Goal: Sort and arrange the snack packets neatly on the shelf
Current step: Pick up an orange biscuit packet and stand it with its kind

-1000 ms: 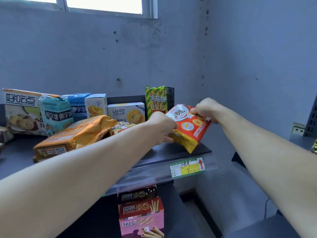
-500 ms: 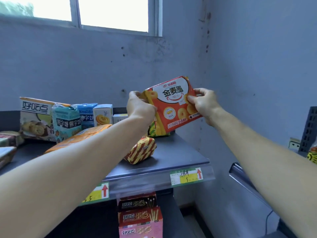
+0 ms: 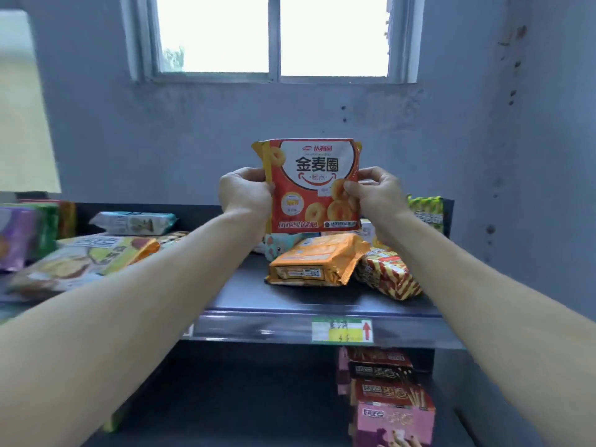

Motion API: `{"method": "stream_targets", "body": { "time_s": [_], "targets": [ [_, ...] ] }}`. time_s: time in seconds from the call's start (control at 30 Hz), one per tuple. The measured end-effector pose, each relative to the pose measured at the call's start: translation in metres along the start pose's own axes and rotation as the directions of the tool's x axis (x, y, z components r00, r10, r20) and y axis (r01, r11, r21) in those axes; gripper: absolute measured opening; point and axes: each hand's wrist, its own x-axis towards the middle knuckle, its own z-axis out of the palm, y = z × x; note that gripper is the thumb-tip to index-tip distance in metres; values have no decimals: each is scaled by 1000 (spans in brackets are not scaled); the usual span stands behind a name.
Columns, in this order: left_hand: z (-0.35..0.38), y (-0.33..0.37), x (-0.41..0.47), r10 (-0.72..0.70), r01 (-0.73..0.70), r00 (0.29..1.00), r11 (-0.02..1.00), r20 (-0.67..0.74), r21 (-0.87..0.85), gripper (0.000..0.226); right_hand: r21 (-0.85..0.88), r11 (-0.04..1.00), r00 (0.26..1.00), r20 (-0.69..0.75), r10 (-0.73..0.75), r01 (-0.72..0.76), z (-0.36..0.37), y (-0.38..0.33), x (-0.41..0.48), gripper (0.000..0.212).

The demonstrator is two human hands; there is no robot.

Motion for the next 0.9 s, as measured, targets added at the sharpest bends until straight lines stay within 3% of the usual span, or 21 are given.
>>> {"method": "stream_targets", "body": {
  "time_s": [0.1, 0.23, 0.5, 0.9],
  "targets": [
    [-62, 5, 5, 11, -12, 997, 1000, -75, -14, 22, 41, 999, 997, 75, 21, -24, 64, -5, -16, 8],
    [-141, 12, 14, 46, -49, 983, 999, -178, -14, 14, 68, 997, 987, 161, 16, -28, 148, -14, -35, 11],
    [-278, 21, 44, 133, -121, 913, 991, -387, 54, 16, 175, 979, 931, 363, 38, -108, 299, -33, -64, 9],
    [-404, 20, 134, 264, -126, 783, 954, -564, 272, 22, 158, 984, 824, 566, -20, -85, 464, -33, -42, 13]
  ]
}}
